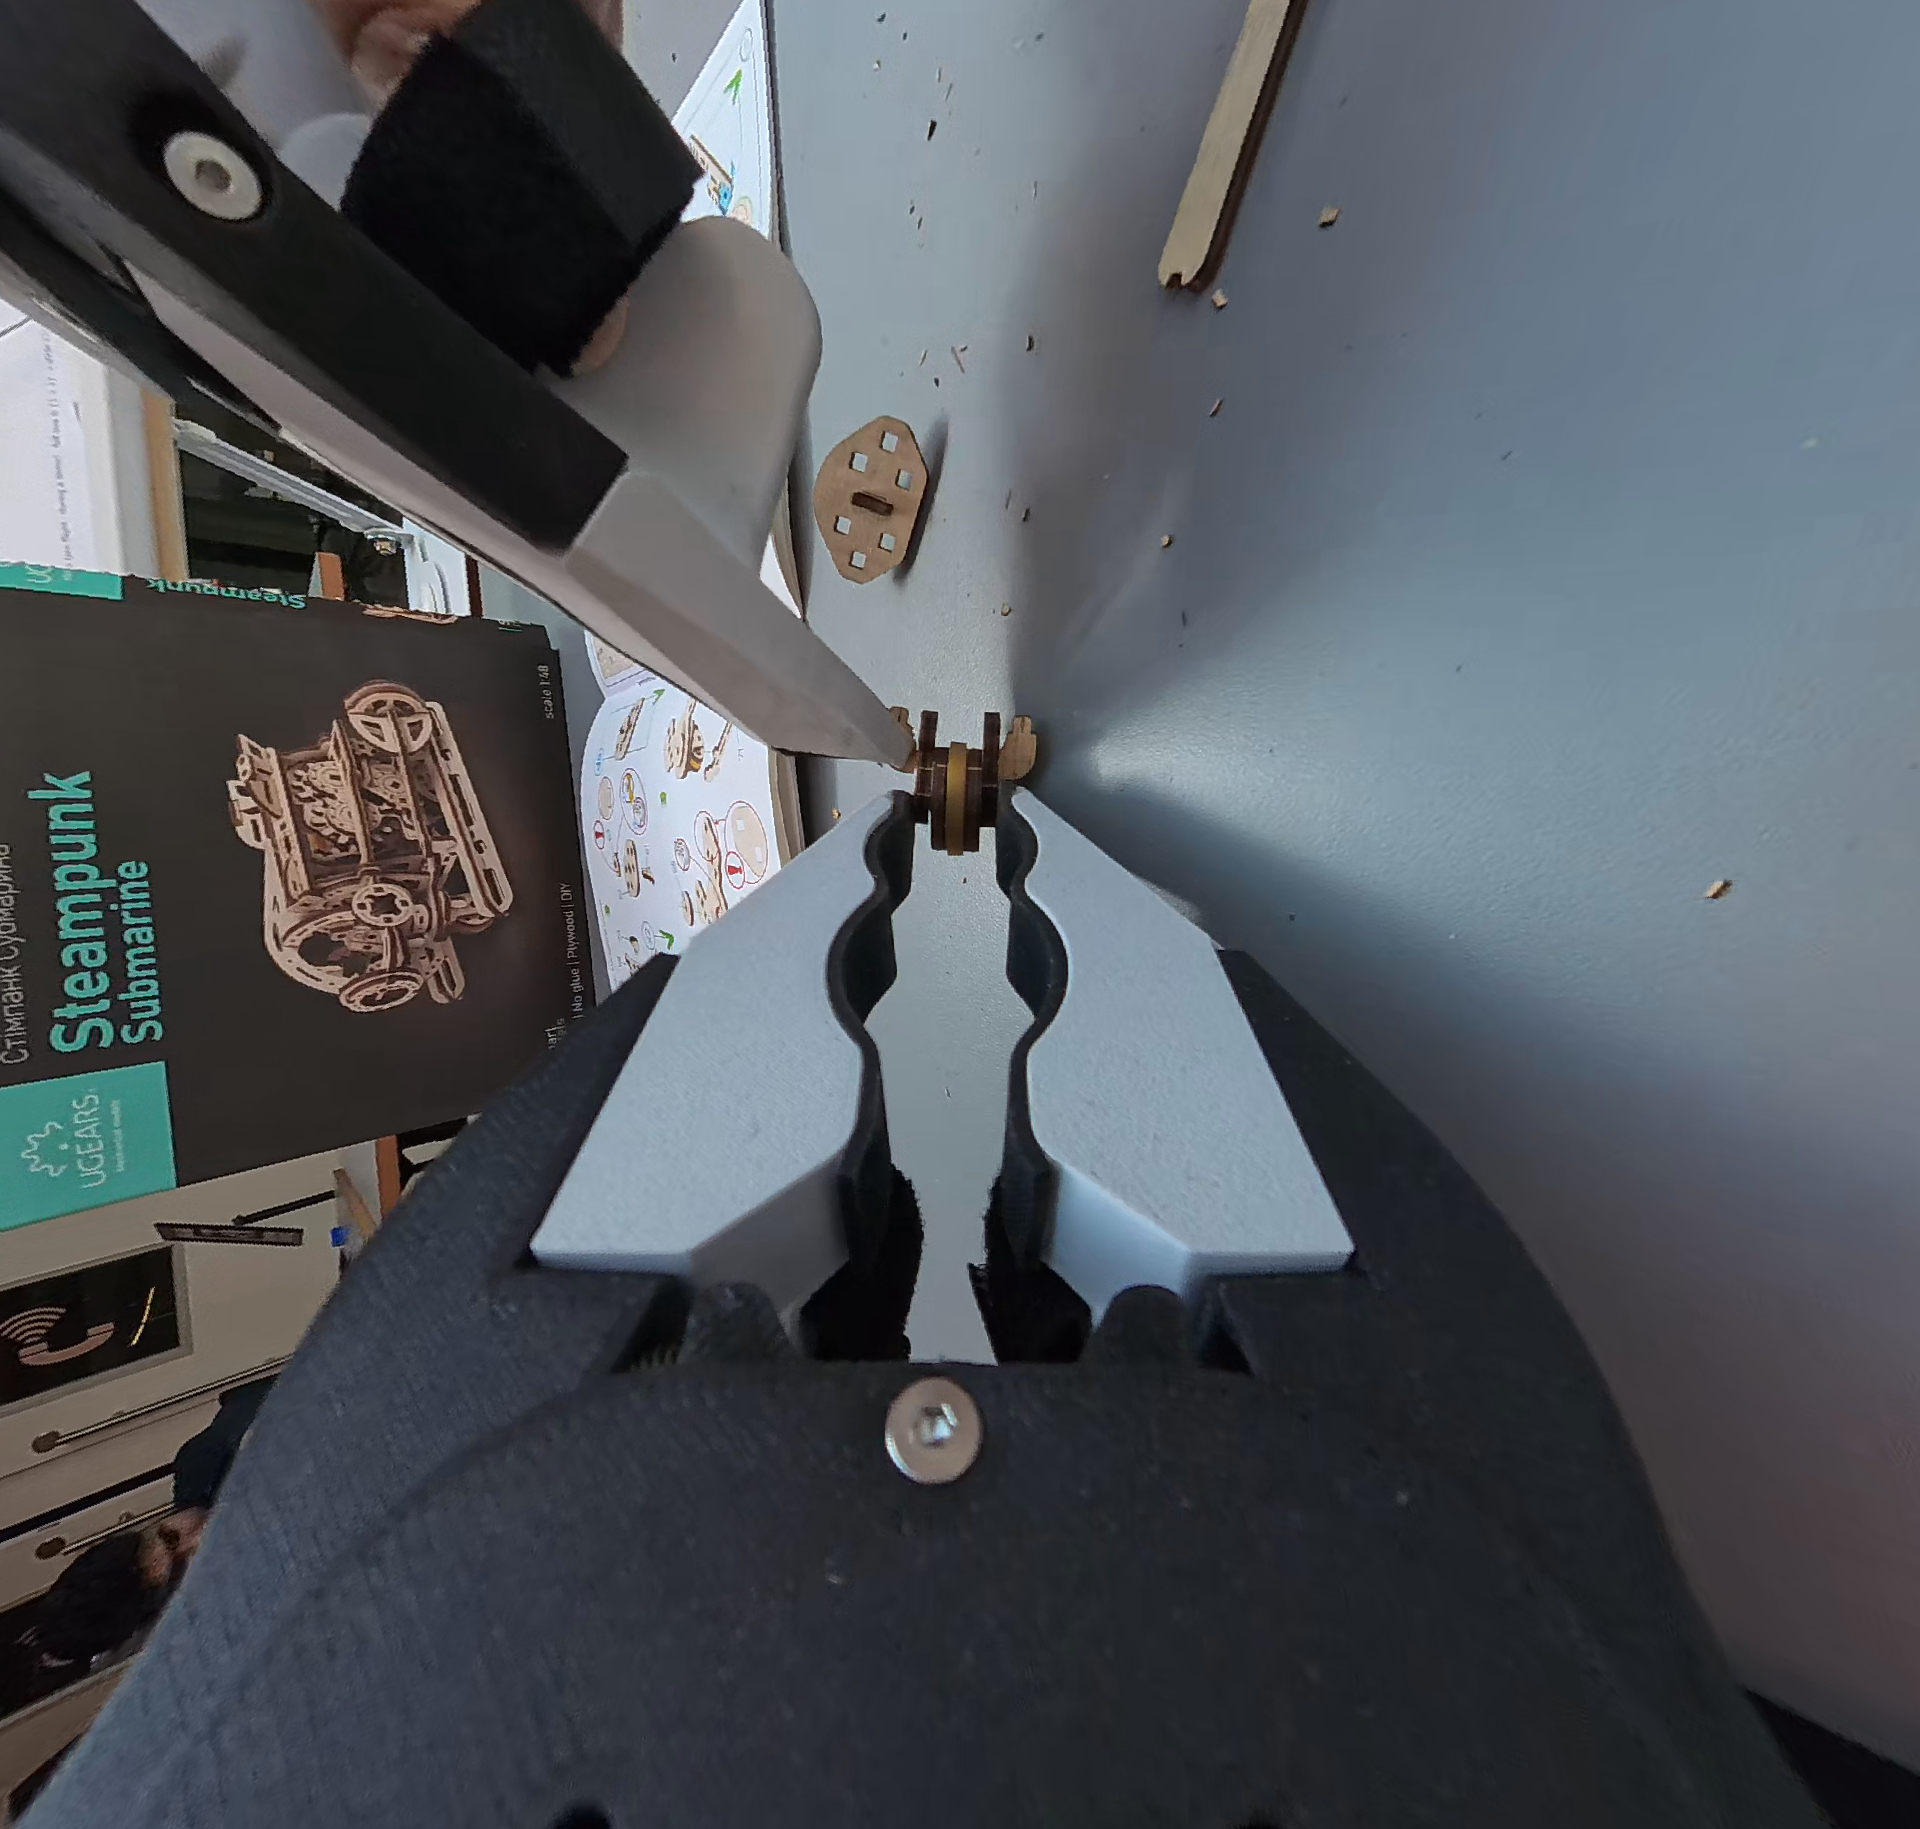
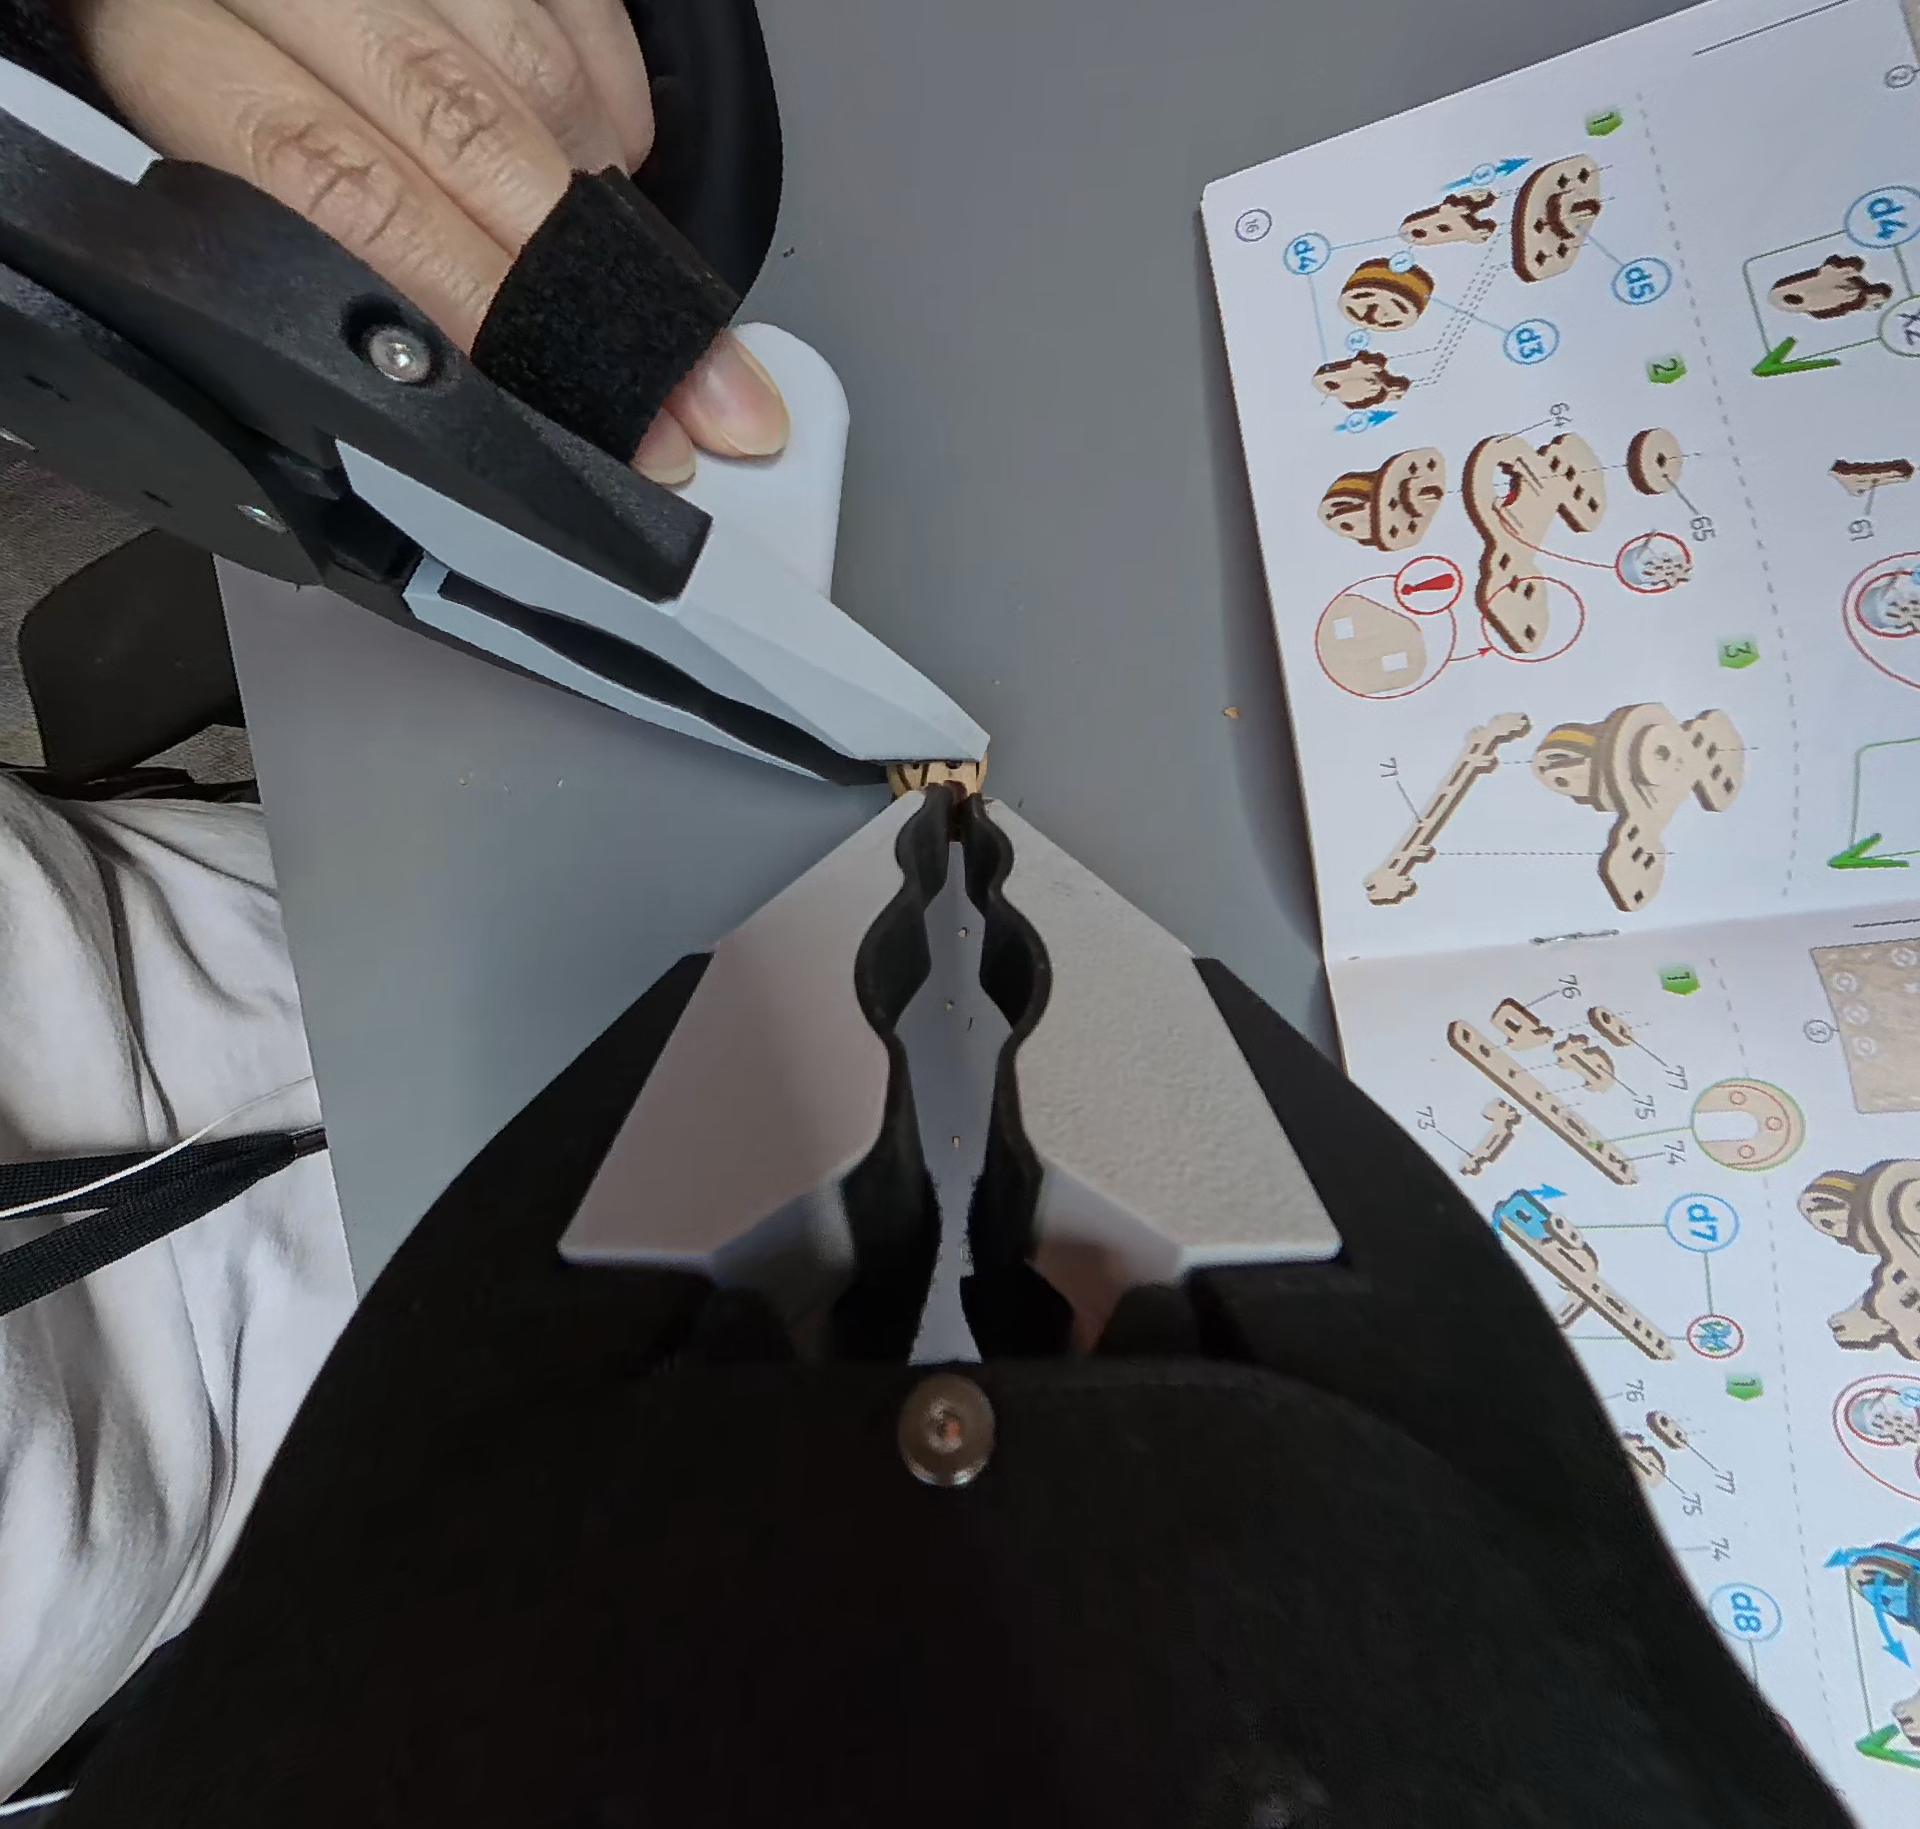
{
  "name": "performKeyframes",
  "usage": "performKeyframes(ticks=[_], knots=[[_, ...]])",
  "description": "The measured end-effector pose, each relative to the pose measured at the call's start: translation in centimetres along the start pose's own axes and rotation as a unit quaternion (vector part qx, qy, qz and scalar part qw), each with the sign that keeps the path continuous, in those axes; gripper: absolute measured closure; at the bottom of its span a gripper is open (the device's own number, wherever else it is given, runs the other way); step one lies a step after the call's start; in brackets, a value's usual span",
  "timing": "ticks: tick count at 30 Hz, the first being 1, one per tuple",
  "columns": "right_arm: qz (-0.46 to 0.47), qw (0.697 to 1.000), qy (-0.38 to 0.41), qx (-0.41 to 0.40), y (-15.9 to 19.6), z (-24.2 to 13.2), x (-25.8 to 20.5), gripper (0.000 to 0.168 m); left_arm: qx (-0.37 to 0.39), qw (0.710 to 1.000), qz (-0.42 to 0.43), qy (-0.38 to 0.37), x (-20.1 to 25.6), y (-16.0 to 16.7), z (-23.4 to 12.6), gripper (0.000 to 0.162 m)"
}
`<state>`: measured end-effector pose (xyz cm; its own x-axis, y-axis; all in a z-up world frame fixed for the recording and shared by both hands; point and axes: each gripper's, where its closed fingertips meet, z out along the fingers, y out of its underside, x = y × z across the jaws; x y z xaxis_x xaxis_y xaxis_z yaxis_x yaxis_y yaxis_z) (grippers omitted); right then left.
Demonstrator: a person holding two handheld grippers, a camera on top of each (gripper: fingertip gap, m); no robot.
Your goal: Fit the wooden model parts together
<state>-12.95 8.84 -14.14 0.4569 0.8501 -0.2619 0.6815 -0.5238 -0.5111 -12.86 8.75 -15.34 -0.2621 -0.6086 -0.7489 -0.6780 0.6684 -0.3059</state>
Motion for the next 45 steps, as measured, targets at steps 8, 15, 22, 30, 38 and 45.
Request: performKeyframes(ticks=[8, 15, 22, 30, 38, 45], knots=[[-0.051, 0.995, 0.009, 0.083, -2.0, -2.3, 0.9, 0.153, 0.005, 1.000, -0.001, -0.005, -0.2, 0.4, 0.0, 0.148], [-0.195, 0.964, 0.050, 0.174, 1.3, -6.9, 2.0, 0.132, 0.018, 0.999, -0.044, 0.012, -0.2, 0.9, -0.2, 0.148], [-0.149, 0.981, 0.021, 0.119, 4.6, -4.3, 3.9, 0.149, 0.035, 0.992, -0.109, 0.045, -0.2, 1.1, -0.4, 0.148], [-0.085, 0.990, -0.053, 0.094, 5.1, -2.7, 3.2, 0.160, 0.041, 0.991, -0.117, 0.054, 0.0, 0.9, -0.4, 0.148], [-0.028, 0.991, -0.079, 0.103, 3.7, -2.0, 1.3, 0.166, 0.054, 0.979, -0.175, 0.087, 0.1, 0.9, -0.5, 0.148], [-0.082, 0.987, -0.117, 0.077, 4.4, -2.2, -0.8, 0.152, 0.094, 0.954, -0.256, 0.127, -0.6, 0.6, -1.2, 0.149]])
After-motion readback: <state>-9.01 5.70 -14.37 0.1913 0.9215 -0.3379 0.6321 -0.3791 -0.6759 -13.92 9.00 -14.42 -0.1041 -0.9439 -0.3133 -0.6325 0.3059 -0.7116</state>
